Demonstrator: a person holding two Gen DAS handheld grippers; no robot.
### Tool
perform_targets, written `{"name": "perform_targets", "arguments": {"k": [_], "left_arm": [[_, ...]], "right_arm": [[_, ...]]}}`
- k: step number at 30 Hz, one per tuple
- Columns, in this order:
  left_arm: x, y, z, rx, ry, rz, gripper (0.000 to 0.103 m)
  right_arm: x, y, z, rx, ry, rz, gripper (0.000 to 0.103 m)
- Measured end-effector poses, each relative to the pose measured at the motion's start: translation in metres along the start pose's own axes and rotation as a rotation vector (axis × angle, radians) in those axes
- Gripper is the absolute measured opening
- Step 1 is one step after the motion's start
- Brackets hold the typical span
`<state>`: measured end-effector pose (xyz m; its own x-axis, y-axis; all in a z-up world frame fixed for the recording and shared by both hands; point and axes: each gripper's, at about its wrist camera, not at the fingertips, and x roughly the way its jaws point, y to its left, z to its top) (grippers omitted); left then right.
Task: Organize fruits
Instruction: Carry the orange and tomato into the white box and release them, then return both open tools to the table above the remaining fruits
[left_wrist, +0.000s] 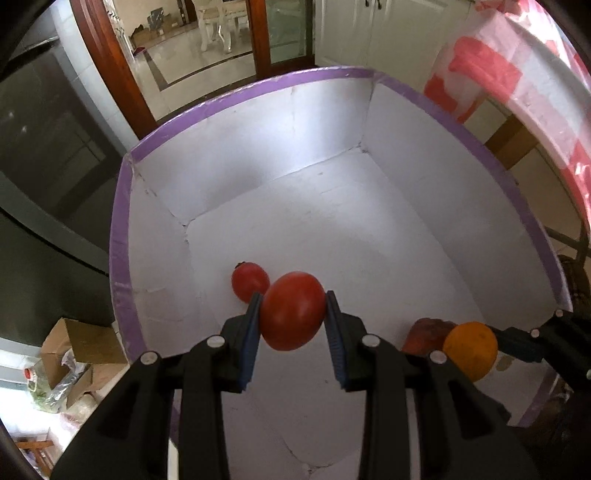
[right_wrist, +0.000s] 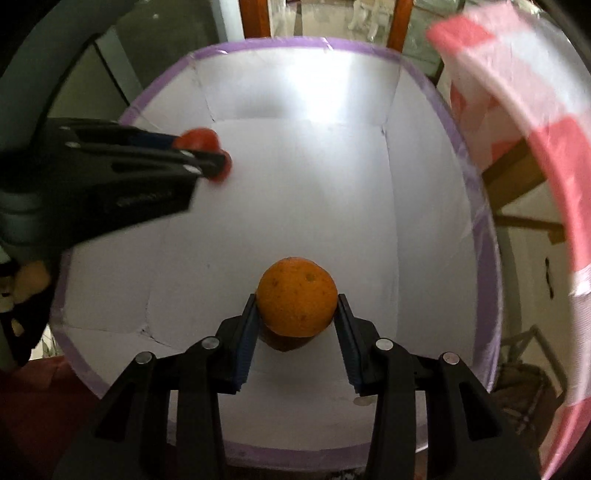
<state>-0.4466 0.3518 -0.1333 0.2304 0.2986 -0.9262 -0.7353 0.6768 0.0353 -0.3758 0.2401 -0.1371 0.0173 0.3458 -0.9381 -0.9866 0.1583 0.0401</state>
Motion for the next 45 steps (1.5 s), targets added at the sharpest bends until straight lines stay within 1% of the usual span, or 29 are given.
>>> {"name": "perform_targets", "arguments": {"k": [4, 6, 7, 8, 9, 10, 11, 14, 15, 16, 17, 20, 24, 27, 28, 29, 31, 32, 33, 34, 36, 37, 39, 40, 42, 43, 45], "left_arm": [[0.003, 0.002, 0.0, -0.017, 0.034, 0.009, 0.035], [0.003, 0.003, 0.002, -0.019, 0.031, 0.016, 0.045], [0.001, 0.003, -0.003, -0.019, 0.027, 0.019, 0.053], [-0.001, 0.004, -0.003, -0.019, 0.021, 0.022, 0.062], [-0.004, 0.002, -0.004, -0.02, 0.015, 0.021, 0.067], [-0.007, -0.001, -0.004, -0.022, 0.006, 0.019, 0.074], [-0.008, -0.001, -0.004, -0.024, 0.001, 0.02, 0.076], [-0.008, -0.001, -0.005, -0.027, -0.001, 0.012, 0.076], [-0.009, 0.0, -0.005, -0.034, -0.003, 0.005, 0.078], [-0.011, 0.001, -0.005, -0.041, -0.012, 0.002, 0.083], [-0.013, 0.001, -0.004, -0.047, -0.024, -0.001, 0.085], [-0.022, 0.002, -0.002, -0.055, -0.057, -0.023, 0.088], [-0.045, 0.0, 0.006, -0.053, -0.131, -0.04, 0.088], [-0.073, -0.003, 0.023, -0.044, -0.235, -0.014, 0.088], [-0.089, -0.005, 0.03, -0.041, -0.289, -0.003, 0.088], [-0.098, -0.007, 0.034, -0.04, -0.318, 0.003, 0.092], [-0.122, -0.014, 0.045, -0.038, -0.402, 0.006, 0.096], [-0.131, -0.019, 0.049, -0.034, -0.433, 0.005, 0.097], [-0.144, -0.029, 0.054, -0.019, -0.47, -0.001, 0.097], [-0.151, -0.039, 0.059, -0.002, -0.492, -0.017, 0.098], [-0.164, -0.064, 0.068, 0.034, -0.527, -0.055, 0.1], [-0.166, -0.076, 0.073, 0.053, -0.537, -0.073, 0.101], [-0.175, -0.112, 0.082, 0.104, -0.549, -0.122, 0.101], [-0.176, -0.127, 0.086, 0.121, -0.549, -0.144, 0.101], [-0.176, -0.16, 0.095, 0.153, -0.538, -0.205, 0.101], [-0.176, -0.181, 0.1, 0.175, -0.525, -0.248, 0.101], [-0.173, -0.217, 0.106, 0.223, -0.502, -0.302, 0.101]], "right_arm": [[-0.001, -0.001, 0.001, 0.005, -0.003, 0.013, 0.043], [-0.002, -0.002, 0.002, -0.005, -0.008, 0.008, 0.045], [-0.004, -0.003, 0.001, -0.01, -0.015, 0.008, 0.052], [-0.004, -0.009, 0.002, -0.013, -0.022, 0.008, 0.062], [-0.006, -0.009, 0.002, -0.017, -0.03, 0.007, 0.065], [-0.009, -0.007, 0.002, -0.024, -0.044, 0.009, 0.068], [-0.012, -0.005, 0.002, -0.029, -0.053, 0.009, 0.07], [-0.02, -0.003, 0.002, -0.048, -0.073, 0.001, 0.074], [-0.023, -0.003, 0.002, -0.054, -0.083, 0.001, 0.075], [-0.025, -0.003, 0.001, -0.058, -0.093, 0.0, 0.077], [-0.028, 0.001, 0.001, -0.064, -0.106, -0.002, 0.079], [-0.043, 0.004, 0.001, -0.089, -0.154, -0.006, 0.082], [-0.067, 0.009, 0.002, -0.106, -0.218, -0.017, 0.082], [-0.1, 0.002, 0.004, -0.078, -0.305, 0.0, 0.082], [-0.116, -0.003, 0.005, -0.06, -0.347, 0.007, 0.082], [-0.13, -0.008, 0.005, -0.04, -0.386, 0.014, 0.083], [-0.158, -0.019, 0.005, 0.008, -0.466, 0.015, 0.084], [-0.174, -0.027, 0.004, 0.034, -0.51, 0.006, 0.085], [-0.188, -0.033, 0.001, 0.059, -0.548, -0.009, 0.085], [-0.205, -0.043, -0.003, 0.09, -0.594, -0.035, 0.087], [-0.233, -0.06, -0.013, 0.149, -0.672, -0.101, 0.087], [-0.251, -0.076, -0.022, 0.2, -0.719, -0.162, 0.087], [-0.274, -0.101, -0.038, 0.273, -0.77, -0.245, 0.087], [-0.289, -0.121, -0.051, 0.337, -0.805, -0.305, 0.087], [-0.304, -0.151, -0.071, 0.432, -0.831, -0.379, 0.087], [-0.312, -0.172, -0.083, 0.505, -0.837, -0.426, 0.087], [-0.323, -0.206, -0.106, 0.628, -0.839, -0.503, 0.087]]}}
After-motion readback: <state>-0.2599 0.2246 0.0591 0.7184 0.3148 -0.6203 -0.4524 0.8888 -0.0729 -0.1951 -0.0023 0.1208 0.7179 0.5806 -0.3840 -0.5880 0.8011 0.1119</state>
